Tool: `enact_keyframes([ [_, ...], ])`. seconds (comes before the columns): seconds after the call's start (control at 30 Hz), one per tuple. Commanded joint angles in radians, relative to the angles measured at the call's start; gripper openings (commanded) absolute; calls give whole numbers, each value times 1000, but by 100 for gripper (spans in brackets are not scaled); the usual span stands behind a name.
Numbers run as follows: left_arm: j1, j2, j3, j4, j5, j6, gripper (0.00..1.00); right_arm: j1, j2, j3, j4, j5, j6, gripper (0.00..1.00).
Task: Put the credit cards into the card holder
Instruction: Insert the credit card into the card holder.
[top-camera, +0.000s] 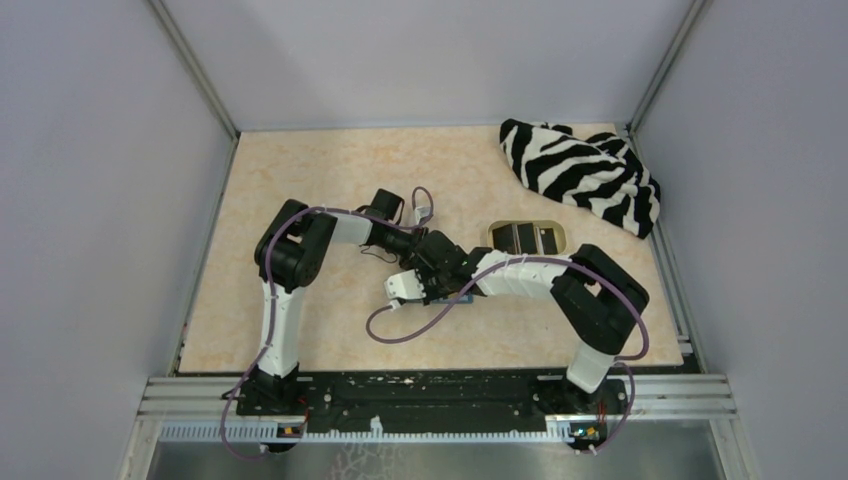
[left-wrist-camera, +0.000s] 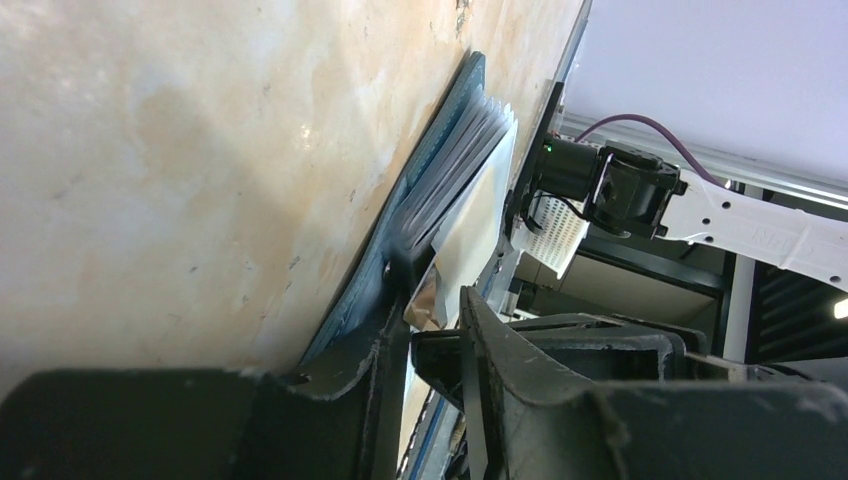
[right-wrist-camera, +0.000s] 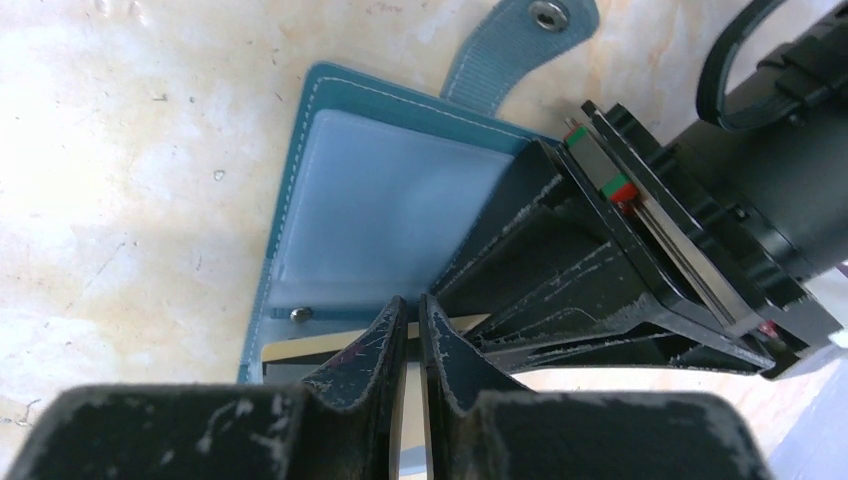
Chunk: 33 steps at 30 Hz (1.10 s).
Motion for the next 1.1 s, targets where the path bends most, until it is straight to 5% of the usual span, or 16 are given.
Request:
enact_keyframes([
  [0.0, -8, 40, 3, -3, -120, 50, 34, -28, -72, -20, -6, 15, -2, 9],
  [0.37, -5, -16, -12, 25, -159, 24, 39, -68, -111, -22, -28, -45, 24, 9],
  [0.77, 3, -153, -68, 125, -249, -29, 43, -112, -171, 8, -74, -363, 125, 12],
  [1.07, 17, -246, -125, 156, -325, -29, 42, -117, -159, 3, -37, -365, 170, 13],
])
